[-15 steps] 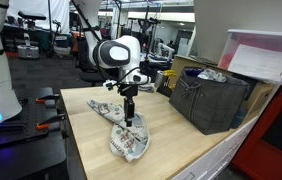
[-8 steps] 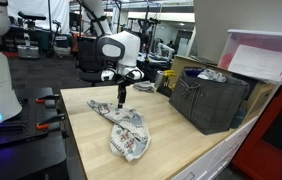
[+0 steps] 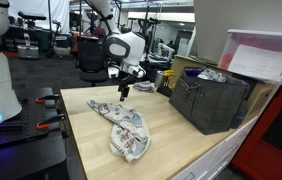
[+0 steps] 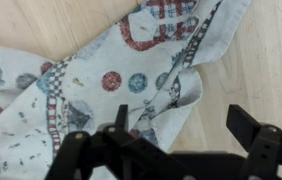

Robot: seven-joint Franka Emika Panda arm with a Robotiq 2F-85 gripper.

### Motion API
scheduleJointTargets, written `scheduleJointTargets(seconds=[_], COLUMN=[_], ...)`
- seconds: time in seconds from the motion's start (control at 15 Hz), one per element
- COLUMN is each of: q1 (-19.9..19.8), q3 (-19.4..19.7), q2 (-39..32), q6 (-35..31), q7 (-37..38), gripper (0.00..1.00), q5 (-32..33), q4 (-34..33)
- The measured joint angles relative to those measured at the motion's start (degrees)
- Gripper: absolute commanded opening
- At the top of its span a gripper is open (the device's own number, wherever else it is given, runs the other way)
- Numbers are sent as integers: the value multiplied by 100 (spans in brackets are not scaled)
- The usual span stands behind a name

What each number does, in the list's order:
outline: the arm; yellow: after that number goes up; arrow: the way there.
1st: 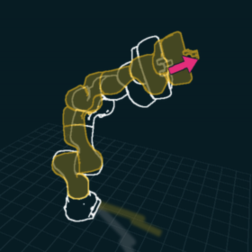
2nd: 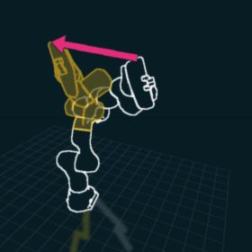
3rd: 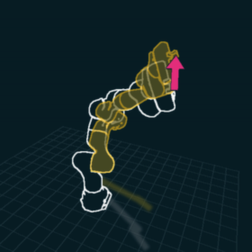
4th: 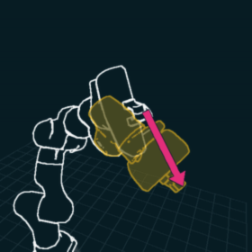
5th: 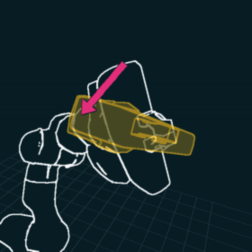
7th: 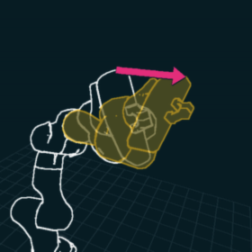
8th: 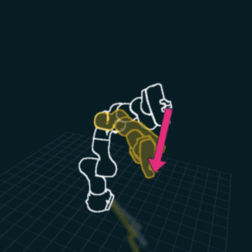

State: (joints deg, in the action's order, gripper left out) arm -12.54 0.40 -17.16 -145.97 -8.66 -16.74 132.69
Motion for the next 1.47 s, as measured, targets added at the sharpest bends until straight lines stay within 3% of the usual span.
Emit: scheduleJointTargets(seconds=[0.47, 0.87, 0.93, 1.07, 1.47], q1=[257, 316, 316, 316, 302], q3=[-62, -70, -69, -68, -65], q2=[-823, -1635, -1750, -1946, -2105], q6=[-12, -108, -129, -171, -179], q7=[-21, -21, -21, -21, 4], gripper=[100, 99, 74, 71, 25], q5=[38, 479, 539, 614, 661], q4=[-658, -1197, -1285, -1461, -1703])
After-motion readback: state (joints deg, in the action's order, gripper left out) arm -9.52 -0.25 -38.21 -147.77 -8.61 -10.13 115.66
